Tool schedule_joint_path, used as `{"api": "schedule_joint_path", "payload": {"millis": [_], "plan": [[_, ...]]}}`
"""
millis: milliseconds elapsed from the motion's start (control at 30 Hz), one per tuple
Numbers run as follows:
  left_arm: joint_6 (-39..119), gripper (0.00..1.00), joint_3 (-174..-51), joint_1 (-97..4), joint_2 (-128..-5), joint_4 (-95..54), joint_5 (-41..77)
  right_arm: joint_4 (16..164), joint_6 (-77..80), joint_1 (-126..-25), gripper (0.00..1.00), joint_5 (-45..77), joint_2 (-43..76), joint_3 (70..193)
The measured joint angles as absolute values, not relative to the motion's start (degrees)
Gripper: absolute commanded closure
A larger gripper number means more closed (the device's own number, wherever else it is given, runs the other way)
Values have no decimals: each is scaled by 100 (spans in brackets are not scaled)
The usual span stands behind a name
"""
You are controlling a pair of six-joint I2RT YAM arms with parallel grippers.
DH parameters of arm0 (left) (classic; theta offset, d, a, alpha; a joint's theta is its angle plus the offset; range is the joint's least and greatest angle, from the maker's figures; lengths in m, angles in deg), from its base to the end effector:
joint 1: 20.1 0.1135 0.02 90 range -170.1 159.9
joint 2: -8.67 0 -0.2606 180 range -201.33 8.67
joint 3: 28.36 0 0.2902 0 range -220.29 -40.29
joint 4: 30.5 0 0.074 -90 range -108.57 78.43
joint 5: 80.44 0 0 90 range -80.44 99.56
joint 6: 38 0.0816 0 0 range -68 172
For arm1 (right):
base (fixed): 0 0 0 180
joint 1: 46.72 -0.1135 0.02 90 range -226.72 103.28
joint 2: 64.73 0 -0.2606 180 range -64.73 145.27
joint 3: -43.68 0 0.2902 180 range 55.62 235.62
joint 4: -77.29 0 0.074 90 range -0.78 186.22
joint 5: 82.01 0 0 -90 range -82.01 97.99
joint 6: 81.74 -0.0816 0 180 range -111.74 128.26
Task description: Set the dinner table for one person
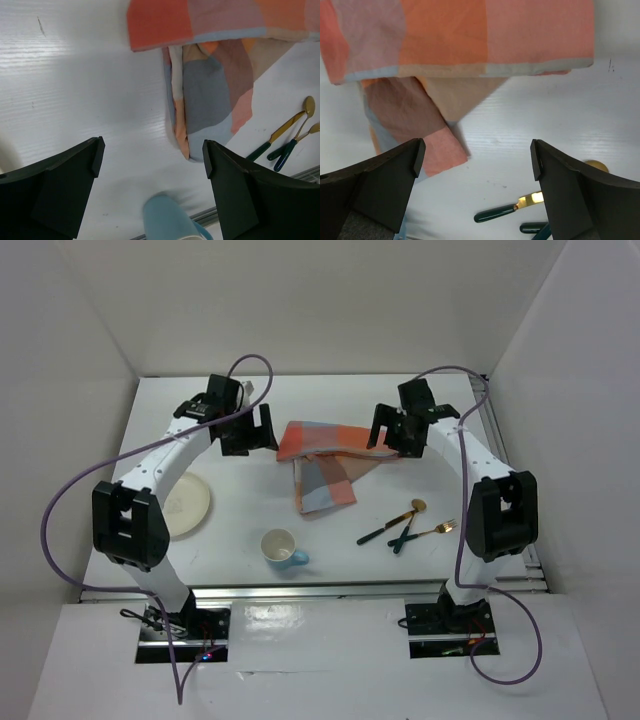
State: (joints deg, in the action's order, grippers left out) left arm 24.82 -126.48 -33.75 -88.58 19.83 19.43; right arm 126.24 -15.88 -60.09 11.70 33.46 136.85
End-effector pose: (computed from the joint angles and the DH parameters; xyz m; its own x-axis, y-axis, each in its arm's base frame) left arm 0.4276 -0.1182 0.2591 -0.8126 -0.2658 -0.5187 -0.0342 0.9102 -0.4128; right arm 0.4246 0.1063 0.2204 -0.8275 0.2228 -0.5154 0.0774 0.9544 0.2883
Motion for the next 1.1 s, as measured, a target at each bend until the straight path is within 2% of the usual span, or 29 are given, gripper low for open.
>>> {"api": "schedule_joint_path", "payload": {"millis": [200, 300, 400, 467, 500, 567, 733, 867, 1033, 1100], "plan": [[2495, 2, -12357, -3373, -8858, 1893, 2028, 12600, -1590, -6009, 0, 1163, 3346, 13357], [2486, 16, -12327, -3373, -8867, 1856, 2048, 12567, -1610, -6011, 0, 1178, 3344, 13350], [2458, 18, -12327, -3373, -8981, 1744, 2105, 12460, -1621, -6039, 0, 1203, 3263, 13143], [2414, 12, -12327, -3351, -9162, 1648, 2186, 12438, -1641, -6072, 0, 1233, 3132, 12920], [2329, 1, -12327, -3336, -9285, 1583, 2245, 12392, -1647, -6089, 0, 1253, 3029, 12775], [2200, 1, -12340, -3277, -9577, 1487, 2365, 12368, -1680, -6111, 0, 1277, 2848, 12561], [1892, 13, -12838, -3093, -10548, 1296, 2763, 12269, -1724, -6120, 0, 1288, 2682, 12507], [1651, 19, -13264, -2975, -11171, 1126, 3021, 12269, -1726, -6151, 0, 1275, 2682, 12513], [1442, 21, -13846, -2960, -11840, 982, 3152, 12272, -1713, -6186, 0, 1242, 2658, 12513], [1385, 33, -14027, -2964, -11999, 979, 3241, 12272, -1695, -6212, 0, 1216, 2616, 12513]]}}
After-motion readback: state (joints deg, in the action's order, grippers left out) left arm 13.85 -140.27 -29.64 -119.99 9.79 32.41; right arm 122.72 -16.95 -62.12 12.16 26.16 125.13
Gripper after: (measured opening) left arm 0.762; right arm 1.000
